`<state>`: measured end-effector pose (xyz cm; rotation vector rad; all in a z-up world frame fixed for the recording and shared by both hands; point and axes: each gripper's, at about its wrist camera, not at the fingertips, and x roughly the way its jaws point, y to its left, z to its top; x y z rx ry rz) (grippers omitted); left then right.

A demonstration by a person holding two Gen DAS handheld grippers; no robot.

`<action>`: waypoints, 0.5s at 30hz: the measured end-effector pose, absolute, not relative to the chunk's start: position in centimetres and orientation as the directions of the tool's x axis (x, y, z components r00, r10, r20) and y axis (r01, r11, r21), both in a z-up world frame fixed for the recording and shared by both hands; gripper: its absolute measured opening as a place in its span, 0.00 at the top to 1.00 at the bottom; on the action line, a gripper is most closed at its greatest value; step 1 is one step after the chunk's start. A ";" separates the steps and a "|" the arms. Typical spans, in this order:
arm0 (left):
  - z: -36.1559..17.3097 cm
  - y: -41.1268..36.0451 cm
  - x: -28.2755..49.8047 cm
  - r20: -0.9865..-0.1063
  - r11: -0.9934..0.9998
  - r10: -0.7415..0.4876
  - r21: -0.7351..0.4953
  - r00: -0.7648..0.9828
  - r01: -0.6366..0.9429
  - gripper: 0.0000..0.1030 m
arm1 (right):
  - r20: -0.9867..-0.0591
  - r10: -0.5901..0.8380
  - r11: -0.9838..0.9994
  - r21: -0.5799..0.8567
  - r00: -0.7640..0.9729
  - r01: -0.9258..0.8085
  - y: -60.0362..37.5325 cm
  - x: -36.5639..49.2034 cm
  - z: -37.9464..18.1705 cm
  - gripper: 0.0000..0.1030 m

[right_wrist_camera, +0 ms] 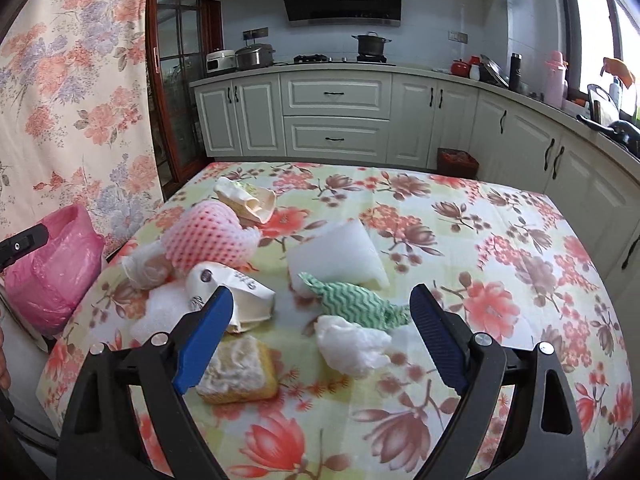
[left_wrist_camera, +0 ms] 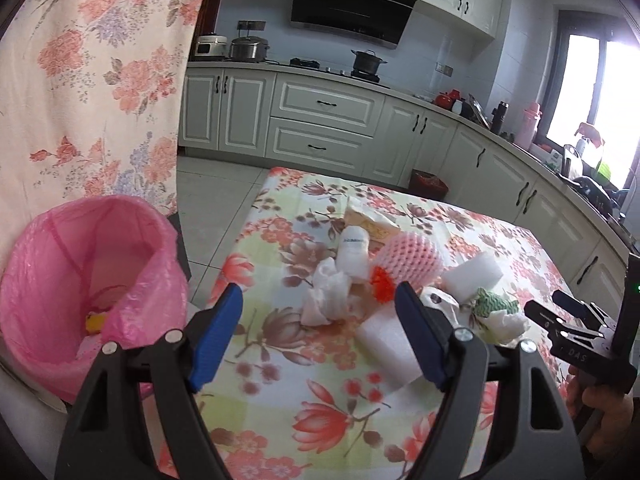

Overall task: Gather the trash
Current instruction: 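Move left tool toward foam sheet while right tool moves toward white tissue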

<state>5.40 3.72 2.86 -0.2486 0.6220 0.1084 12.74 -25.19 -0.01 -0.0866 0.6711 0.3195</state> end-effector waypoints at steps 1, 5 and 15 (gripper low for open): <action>2.6 3.0 5.7 -0.593 0.966 0.013 -0.200 0.805 -0.162 0.26 | -0.628 0.257 0.950 0.024 0.734 -0.312 -25.7 12.8 -0.3 0.18; 1.4 -0.1 7.0 -0.619 0.972 -0.039 -0.205 0.785 -0.114 0.26 | -0.649 0.241 0.956 0.030 0.721 -0.292 -27.0 13.1 -1.6 0.18; -2.4 -4.4 9.9 -0.691 0.969 -0.107 -0.233 0.714 -0.080 0.24 | -0.705 0.226 0.957 0.033 0.672 -0.287 -27.3 14.4 -4.2 0.18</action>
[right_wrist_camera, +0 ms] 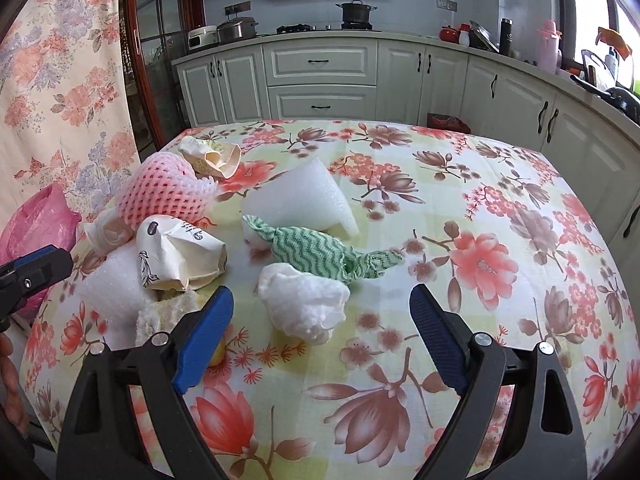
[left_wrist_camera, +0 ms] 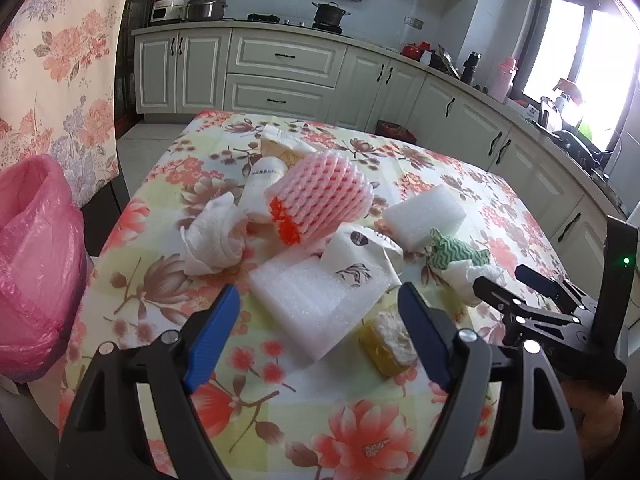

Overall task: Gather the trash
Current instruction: 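Move left tool toward foam sheet while right tool moves toward white tissue, then grasp foam sheet with left tool while right grasps crumpled tissue, carry to bin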

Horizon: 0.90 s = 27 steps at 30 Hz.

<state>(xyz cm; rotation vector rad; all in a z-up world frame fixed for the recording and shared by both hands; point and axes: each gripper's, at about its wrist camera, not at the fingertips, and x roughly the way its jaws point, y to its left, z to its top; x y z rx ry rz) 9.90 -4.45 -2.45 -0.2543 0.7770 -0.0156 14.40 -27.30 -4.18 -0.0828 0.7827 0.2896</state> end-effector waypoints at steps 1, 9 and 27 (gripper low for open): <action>-2.8 -4.4 10.0 -0.698 0.968 -0.111 -0.238 0.708 -0.083 0.24 | -0.710 0.226 0.957 0.033 0.667 -0.289 -27.2 14.6 -4.4 0.19; -5.0 -5.0 11.8 -0.740 0.957 -0.132 -0.268 0.660 -0.109 0.23 | -0.740 0.246 0.951 0.059 0.625 -0.304 -26.8 15.8 -5.8 0.29; -6.6 -4.6 13.8 -0.775 0.948 -0.130 -0.280 0.618 -0.151 0.36 | -0.752 0.267 0.945 0.083 0.603 -0.316 -27.1 16.4 -6.3 0.62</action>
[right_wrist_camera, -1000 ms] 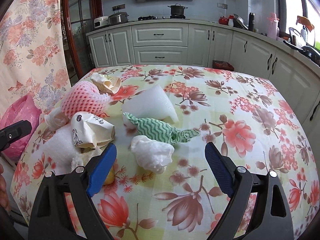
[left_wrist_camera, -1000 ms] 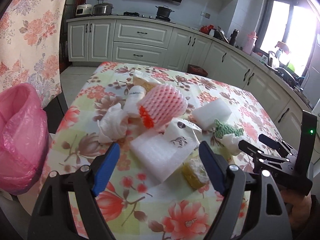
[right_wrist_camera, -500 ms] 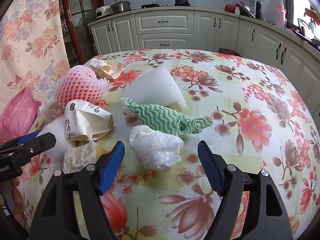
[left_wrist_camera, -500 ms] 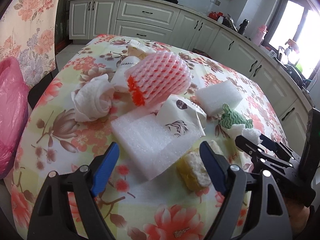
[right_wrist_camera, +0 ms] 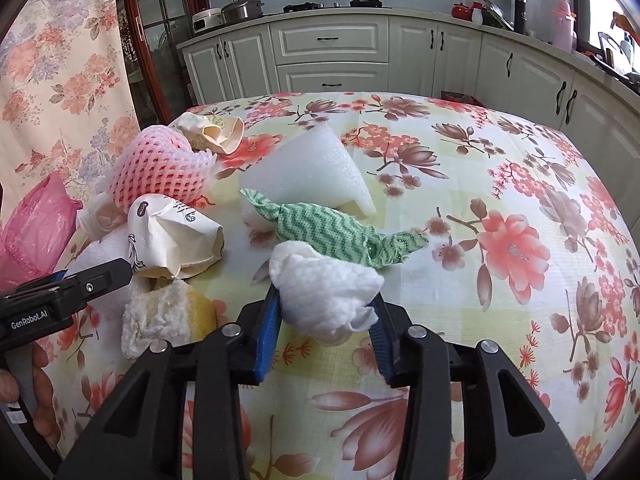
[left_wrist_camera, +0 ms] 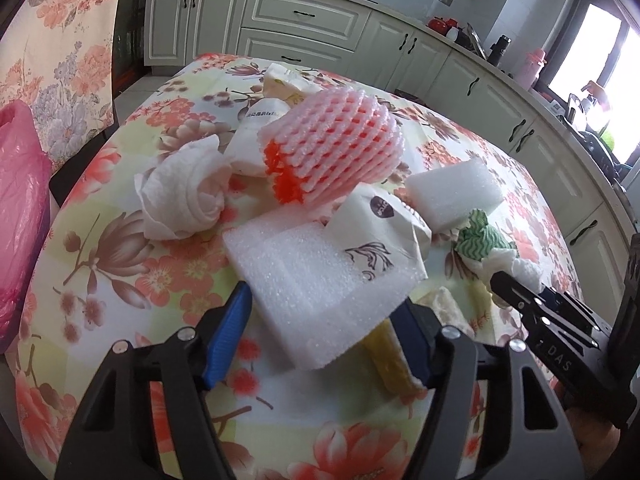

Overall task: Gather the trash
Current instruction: 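Grasp foam sheet with left tool while right grasps crumpled tissue, carry to bin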

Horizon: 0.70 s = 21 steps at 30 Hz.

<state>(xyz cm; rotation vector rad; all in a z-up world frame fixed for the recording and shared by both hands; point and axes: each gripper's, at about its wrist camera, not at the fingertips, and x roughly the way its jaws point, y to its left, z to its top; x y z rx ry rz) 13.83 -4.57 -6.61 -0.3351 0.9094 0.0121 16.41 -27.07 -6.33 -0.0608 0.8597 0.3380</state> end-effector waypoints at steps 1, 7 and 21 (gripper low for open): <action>-6.4 -4.5 13.6 -0.773 0.950 -0.128 -0.275 0.621 -0.147 0.36 | -0.747 0.269 0.945 0.082 0.608 -0.318 -27.1 16.3 -6.1 0.62; -4.8 -4.4 12.1 -0.757 0.955 -0.118 -0.263 0.643 -0.135 0.37 | -0.721 0.285 0.942 0.090 0.632 -0.322 -27.5 15.3 -4.6 0.64; 0.2 -2.8 8.9 -0.682 0.960 -0.078 -0.249 0.727 -0.130 0.37 | -0.657 0.286 0.947 0.083 0.698 -0.309 -28.1 13.6 -0.6 0.64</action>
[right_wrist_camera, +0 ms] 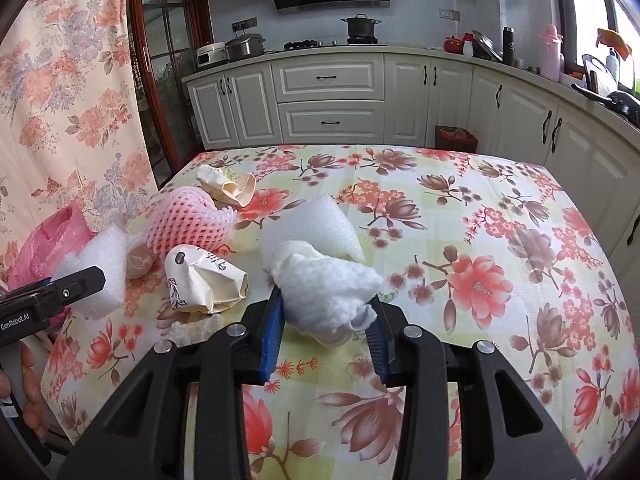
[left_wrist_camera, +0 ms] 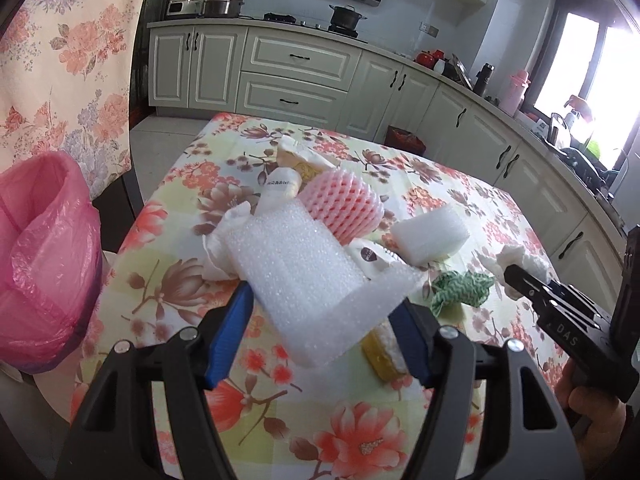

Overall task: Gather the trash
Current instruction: 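Grasp foam sheet with left tool while right grasps crumpled tissue, carry to bin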

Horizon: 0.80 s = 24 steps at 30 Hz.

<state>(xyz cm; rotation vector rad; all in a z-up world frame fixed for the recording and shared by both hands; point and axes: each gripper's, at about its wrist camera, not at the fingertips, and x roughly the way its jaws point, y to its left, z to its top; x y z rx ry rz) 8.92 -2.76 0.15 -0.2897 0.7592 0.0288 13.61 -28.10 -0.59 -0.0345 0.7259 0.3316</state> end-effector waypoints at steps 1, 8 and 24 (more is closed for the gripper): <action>0.5 -2.5 8.8 -0.677 0.960 -0.073 -0.246 0.733 -0.132 0.37 | -0.651 0.286 0.947 0.081 0.703 -0.310 -28.0 13.5 -0.3 0.64; 2.8 0.0 7.7 -0.640 0.959 -0.021 -0.230 0.768 -0.165 0.37 | -0.621 0.303 0.941 0.078 0.722 -0.328 -26.4 13.5 1.5 0.64; 8.0 9.9 3.5 -0.542 0.932 0.150 -0.202 0.827 -0.301 0.37 | -0.556 0.437 0.874 0.077 0.707 -0.480 -16.6 14.1 6.2 0.64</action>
